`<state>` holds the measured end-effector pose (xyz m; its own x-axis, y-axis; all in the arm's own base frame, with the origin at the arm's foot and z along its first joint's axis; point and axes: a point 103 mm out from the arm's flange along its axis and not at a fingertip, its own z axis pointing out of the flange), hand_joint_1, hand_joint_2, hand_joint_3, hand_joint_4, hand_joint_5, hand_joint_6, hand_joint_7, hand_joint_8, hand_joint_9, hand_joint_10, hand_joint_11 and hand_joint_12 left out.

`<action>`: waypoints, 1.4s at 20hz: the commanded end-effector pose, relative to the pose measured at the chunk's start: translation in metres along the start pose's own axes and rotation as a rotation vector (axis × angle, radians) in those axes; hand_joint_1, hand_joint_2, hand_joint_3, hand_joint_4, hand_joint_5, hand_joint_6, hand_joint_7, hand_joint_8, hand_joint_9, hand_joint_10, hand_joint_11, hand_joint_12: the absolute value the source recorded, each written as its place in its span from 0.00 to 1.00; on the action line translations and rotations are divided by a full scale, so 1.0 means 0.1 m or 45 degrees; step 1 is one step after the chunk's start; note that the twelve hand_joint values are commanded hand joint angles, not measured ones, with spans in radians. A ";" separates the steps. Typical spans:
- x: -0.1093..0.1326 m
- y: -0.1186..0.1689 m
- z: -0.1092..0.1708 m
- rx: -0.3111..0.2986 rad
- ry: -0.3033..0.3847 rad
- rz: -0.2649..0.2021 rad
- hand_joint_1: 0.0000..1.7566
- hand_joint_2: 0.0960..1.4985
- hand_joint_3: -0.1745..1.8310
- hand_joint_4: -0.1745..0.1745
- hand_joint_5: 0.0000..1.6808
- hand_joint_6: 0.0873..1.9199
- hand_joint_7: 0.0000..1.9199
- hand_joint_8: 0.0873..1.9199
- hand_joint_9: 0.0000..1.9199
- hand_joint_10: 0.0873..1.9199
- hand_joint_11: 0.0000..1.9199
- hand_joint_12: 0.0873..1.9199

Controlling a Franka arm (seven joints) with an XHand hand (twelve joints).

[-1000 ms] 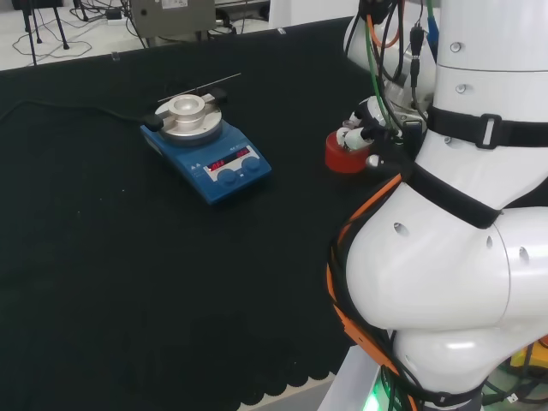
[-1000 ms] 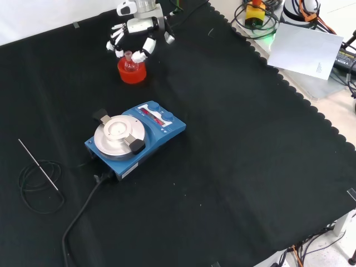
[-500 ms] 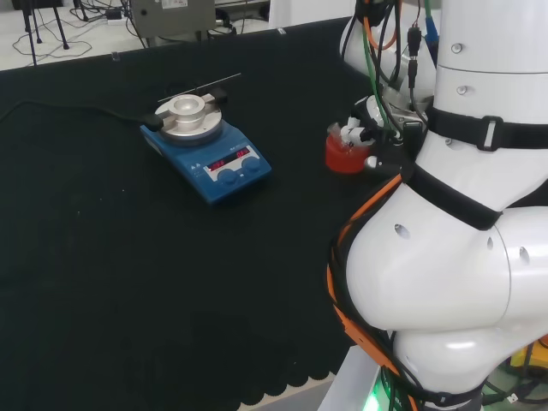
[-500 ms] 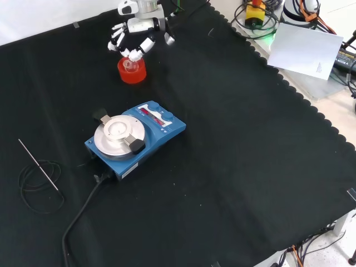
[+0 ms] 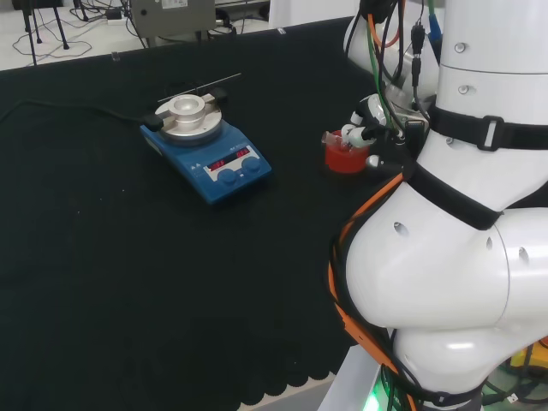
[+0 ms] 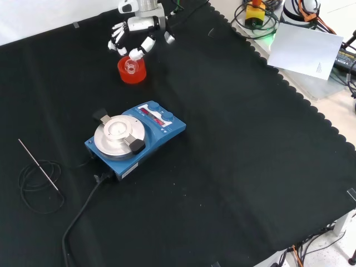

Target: Pick up the round-bottom flask.

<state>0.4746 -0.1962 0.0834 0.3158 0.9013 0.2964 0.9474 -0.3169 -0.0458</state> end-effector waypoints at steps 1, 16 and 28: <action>0.07 0.01 0.04 0.097 -0.016 -0.145 0.50 0.35 0.48 0.37 0.30 0.41 0.18 0.26 0.26 0.28 0.03 0.68; 0.21 0.02 0.16 0.130 -0.069 -0.234 0.53 0.31 0.48 0.45 0.34 0.30 0.16 0.26 0.24 0.29 0.00 0.69; 0.22 0.09 0.24 0.133 -0.083 -0.218 0.54 0.32 0.47 0.46 0.40 0.40 0.17 0.25 0.26 0.28 0.01 0.69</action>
<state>0.4888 -0.1729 0.0687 0.1474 0.9578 0.2469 0.9868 -0.1255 -0.1021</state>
